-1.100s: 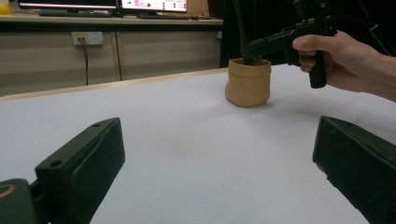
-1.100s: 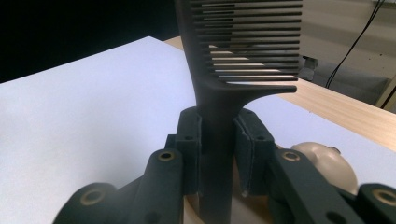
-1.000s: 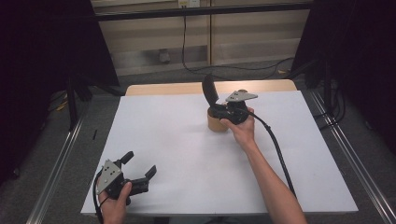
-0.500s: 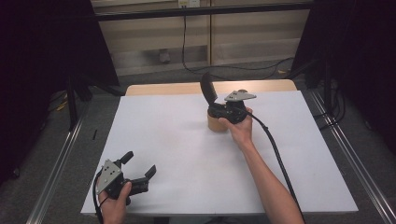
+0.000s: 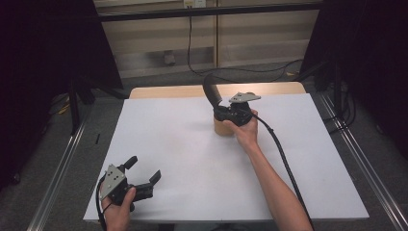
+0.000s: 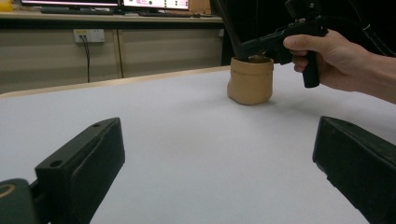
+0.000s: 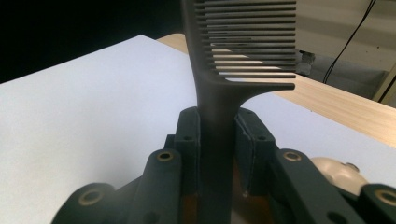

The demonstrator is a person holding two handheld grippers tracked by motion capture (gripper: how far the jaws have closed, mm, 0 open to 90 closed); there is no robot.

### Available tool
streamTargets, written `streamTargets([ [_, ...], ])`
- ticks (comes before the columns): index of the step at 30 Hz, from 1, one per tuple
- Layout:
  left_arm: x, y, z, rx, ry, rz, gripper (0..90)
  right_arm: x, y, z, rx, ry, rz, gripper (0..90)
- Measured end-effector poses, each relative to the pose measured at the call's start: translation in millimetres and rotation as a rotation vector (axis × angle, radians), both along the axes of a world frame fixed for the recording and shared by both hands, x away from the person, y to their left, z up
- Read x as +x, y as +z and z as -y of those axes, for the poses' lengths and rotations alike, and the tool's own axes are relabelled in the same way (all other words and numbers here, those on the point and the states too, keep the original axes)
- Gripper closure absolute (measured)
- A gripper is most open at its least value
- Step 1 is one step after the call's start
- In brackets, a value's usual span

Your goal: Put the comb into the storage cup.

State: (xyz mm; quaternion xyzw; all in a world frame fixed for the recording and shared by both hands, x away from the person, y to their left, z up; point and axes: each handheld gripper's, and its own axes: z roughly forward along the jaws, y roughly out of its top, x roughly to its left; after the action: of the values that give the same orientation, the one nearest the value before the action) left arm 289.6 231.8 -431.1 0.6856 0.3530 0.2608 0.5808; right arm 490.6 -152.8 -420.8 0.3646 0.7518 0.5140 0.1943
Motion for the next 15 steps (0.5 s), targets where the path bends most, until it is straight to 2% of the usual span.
streamTargets([
  [5, 0.0, 0.3, -0.1, -0.002, -0.001, 0.002, 2.5, -0.1, 0.5, 1.0, -0.004, 0.004, -0.002, 71.7],
  [9, -0.2, 0.4, -0.1, -0.009, 0.002, 0.001, 2.5, -1.2, 1.3, 1.1, -0.017, -0.005, -0.006, 66.8],
  [12, -0.5, 0.6, 0.0, -0.015, 0.004, 0.002, 2.5, -2.5, 1.9, 1.4, -0.012, 0.0, -0.006, 65.7],
  [15, -0.7, 0.7, -0.1, -0.016, 0.005, 0.003, 2.5, -4.7, 3.3, 0.7, -0.004, -0.002, -0.004, 60.3],
])
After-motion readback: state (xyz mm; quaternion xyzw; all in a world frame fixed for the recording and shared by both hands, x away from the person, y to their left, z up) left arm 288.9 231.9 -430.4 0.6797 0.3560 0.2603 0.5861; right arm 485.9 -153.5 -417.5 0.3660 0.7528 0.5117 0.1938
